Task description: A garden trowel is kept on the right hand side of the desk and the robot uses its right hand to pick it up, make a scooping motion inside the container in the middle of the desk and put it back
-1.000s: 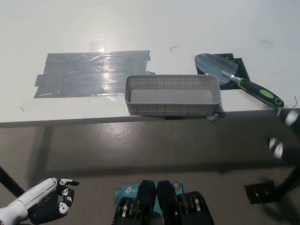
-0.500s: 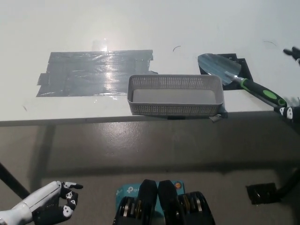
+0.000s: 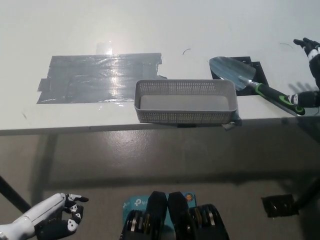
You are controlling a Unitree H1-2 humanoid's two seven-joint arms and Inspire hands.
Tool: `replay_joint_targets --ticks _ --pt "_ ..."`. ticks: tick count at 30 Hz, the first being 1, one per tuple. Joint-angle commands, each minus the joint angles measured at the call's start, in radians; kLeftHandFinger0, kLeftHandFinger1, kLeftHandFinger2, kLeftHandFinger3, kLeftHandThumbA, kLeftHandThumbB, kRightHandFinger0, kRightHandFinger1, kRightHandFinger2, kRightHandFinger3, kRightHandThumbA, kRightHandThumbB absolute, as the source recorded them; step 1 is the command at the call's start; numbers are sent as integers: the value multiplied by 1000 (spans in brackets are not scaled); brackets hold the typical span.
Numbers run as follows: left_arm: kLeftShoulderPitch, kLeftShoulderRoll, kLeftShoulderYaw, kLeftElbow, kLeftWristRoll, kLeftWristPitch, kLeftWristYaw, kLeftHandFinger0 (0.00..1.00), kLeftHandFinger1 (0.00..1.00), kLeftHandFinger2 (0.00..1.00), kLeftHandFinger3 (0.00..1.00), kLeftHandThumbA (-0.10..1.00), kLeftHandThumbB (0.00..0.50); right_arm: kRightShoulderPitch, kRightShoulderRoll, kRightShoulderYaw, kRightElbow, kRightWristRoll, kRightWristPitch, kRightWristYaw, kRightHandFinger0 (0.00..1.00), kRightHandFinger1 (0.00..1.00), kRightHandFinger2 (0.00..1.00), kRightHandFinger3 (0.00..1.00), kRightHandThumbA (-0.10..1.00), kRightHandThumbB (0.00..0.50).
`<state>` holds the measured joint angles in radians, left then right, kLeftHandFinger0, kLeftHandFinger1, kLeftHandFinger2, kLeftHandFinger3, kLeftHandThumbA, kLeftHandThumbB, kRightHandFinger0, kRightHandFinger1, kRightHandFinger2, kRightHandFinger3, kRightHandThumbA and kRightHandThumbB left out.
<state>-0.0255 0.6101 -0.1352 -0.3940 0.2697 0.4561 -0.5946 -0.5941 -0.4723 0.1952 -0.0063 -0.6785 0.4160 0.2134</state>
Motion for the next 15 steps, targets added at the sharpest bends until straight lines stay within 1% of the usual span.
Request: replay_joint_targets --ticks 1,2,4,5,6,7,8,11,12,15 --pt "-16 17 11 -19 24 14 -31 884 855 885 1000 1000 176 -107 10 14 89 -4 -18 -1 1000 1000 1000 1000 1000 500" --pt "-16 17 11 -19 24 14 -29 873 856 884 1000 1000 189 -114 14 17 112 -1 -24 -6 1000 1000 1000 1000 1000 500" --pt "-16 16 15 -15 25 14 -38 870 871 894 1000 1000 195 -129 25 21 168 8 -39 -15 1000 1000 1000 1000 1000 500" --pt "-14 13 20 -20 31 14 -45 876 872 896 1000 1000 184 -143 33 21 205 20 -52 -18 1000 1000 1000 1000 1000 500" --pt "-19 10 21 -20 34 14 -48 885 871 895 1000 1000 184 -147 33 18 215 24 -56 -19 1000 1000 1000 1000 1000 500" --pt "-21 8 22 -17 35 14 -49 865 852 883 1000 1000 189 -156 35 19 238 26 -56 -18 1000 1000 1000 1000 1000 500" --pt "-20 6 22 -17 38 14 -47 809 817 864 1000 1000 181 -177 44 26 292 27 -60 -21 1000 1000 1000 1000 1000 500" --pt "-23 0 23 -20 38 14 -55 789 810 862 1000 1000 176 -180 44 29 309 21 -55 -22 1000 1000 1000 1000 1000 500" --pt "-25 8 14 -22 43 14 -56 844 845 872 1000 1000 179 -186 55 31 332 23 -42 -19 1000 1000 1000 1000 1000 500" --pt "-31 2 24 -20 43 14 -66 860 851 885 1000 1000 183 -180 68 26 353 30 -51 -40 1000 1000 1000 1000 1000 500"
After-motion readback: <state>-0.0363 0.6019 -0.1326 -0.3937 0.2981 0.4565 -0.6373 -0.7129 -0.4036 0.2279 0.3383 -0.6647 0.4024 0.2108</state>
